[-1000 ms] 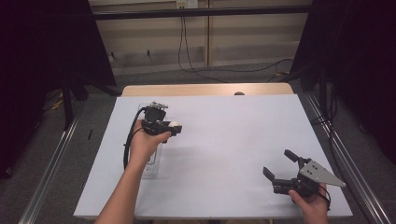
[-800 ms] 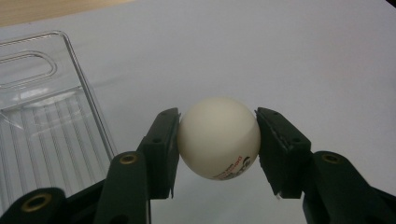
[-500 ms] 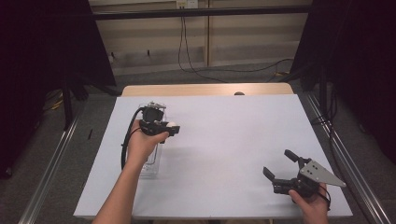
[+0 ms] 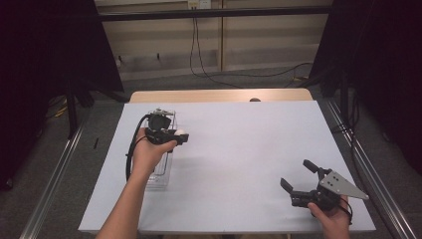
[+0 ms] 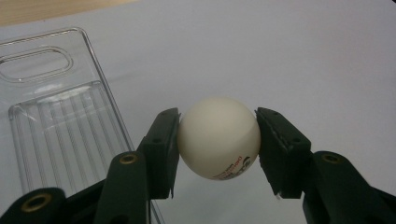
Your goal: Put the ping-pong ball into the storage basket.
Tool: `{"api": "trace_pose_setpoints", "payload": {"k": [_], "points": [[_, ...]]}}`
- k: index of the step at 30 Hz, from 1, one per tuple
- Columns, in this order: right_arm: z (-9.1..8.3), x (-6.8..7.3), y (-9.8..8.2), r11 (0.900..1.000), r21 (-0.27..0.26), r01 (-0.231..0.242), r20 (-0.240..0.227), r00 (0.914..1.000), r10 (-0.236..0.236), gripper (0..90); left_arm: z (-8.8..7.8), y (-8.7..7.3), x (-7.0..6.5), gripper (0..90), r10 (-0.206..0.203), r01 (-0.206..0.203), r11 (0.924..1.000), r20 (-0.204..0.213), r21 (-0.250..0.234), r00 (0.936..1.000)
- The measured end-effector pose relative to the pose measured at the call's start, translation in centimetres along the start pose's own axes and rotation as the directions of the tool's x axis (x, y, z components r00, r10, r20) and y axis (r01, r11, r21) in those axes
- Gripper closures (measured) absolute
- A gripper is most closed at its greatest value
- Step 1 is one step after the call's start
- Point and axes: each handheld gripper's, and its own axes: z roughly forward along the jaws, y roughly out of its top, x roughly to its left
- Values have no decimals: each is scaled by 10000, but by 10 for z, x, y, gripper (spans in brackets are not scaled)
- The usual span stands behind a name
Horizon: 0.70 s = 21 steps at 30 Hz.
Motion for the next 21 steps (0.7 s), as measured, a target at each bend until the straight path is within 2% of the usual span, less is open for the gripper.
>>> {"api": "trace_pose_setpoints", "payload": {"k": [3, 5, 6, 7, 8, 10, 11, 12, 13, 15, 18, 19, 21], "points": [[0, 0, 0, 10000, -18, -12, 80, 10000, 12, 8, -2, 0, 2, 512, 132, -132, 9998, 8, 162, 9999], [0, 0, 0, 10000, 6, 22, 49, 10000, -22, 8, -2, 0, 3, 512, 43, -44, 10000, 116, 75, 9999], [0, 0, 0, 10000, -14, 4, 80, 10000, -4, 8, -3, 0, 3, 512, 36, -36, 10000, -7, 55, 10000], [0, 0, 0, 10000, 9, 14, 49, 10000, -14, 8, -3, -1, 3, 512, -65, 66, 10000, 56, -28, 10000], [0, 0, 0, 10000, -7, 1, 90, 10000, -1, 8, -4, 0, 5, 513, 77, -77, 9999, 17, 88, 10000], [0, 0, 0, 10000, 4, 26, 56, 10000, -26, 8, -4, -1, 7, 512, 103, -103, 9999, 30, 57, 9999], [0, 0, 0, 10000, -4, 20, 53, 10000, -20, 8, -5, -1, 6, 512, 56, -56, 10000, -21, 29, 10000], [0, 0, 0, 10000, -2, 16, 49, 10000, -16, 8, -4, -1, 5, 512, -168, 168, 9998, 23, -80, 9999], [0, 0, 0, 10000, -1, 21, 50, 10000, -21, 8, -6, -1, 8, 512, 77, -78, 9999, 39, 116, 10000], [0, 0, 0, 10000, -4, 21, 46, 10000, -21, 8, -7, -1, 9, 512, 101, -101, 9999, -27, 79, 9999], [0, 0, 0, 10000, 6, 19, 43, 10000, -19, 8, -8, -1, 9, 512, -119, 119, 9999, -34, -50, 9999], [0, 0, 0, 10000, 23, 24, 33, 10000, -24, 8, -10, -1, 11, 512, 102, -101, 9999, -14, 123, 9999], [0, 1, 0, 10000, -2, -27, 81, 10000, 27, 8, -10, -1, 12, 512, 20, -20, 10000, -57, 75, 10000]]}}
